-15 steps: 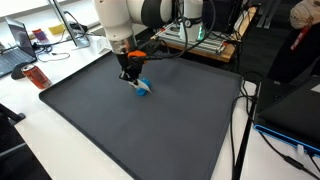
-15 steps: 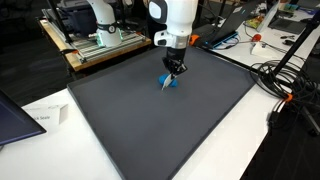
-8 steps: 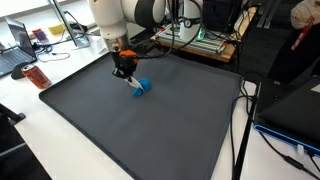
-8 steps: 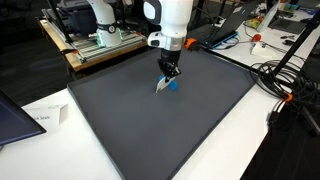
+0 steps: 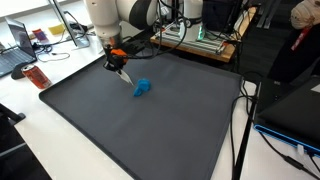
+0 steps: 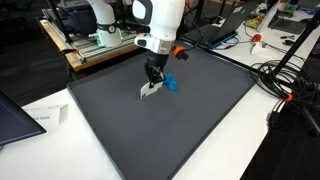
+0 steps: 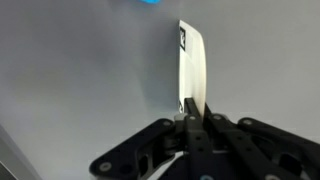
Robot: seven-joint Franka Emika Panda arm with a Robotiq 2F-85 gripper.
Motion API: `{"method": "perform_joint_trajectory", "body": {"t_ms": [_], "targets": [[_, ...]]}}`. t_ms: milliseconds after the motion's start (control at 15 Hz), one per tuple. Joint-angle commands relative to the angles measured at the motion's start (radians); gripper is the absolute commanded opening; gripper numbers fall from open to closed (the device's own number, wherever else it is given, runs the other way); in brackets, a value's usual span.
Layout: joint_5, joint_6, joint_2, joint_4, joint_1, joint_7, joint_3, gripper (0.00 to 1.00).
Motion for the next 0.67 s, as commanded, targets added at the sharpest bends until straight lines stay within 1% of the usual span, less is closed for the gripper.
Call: {"method": "perform_joint_trajectory", "body": {"t_ms": [0,133,333,600], "targets": [[-0.055,0.003,-0.045,-0.043,-0.008,0.038,-0.018,0.01],[-0.072,0.007,-0.076,-0.061,-0.008,0.057,-0.035,0.01],[-0.077,0.006,-0.129,-0.08,-0.023,0.056,-0.038,0.01],[-0.032,0.06,-0.215,-0.116,-0.073,-0.016,0.006,0.01]]}}
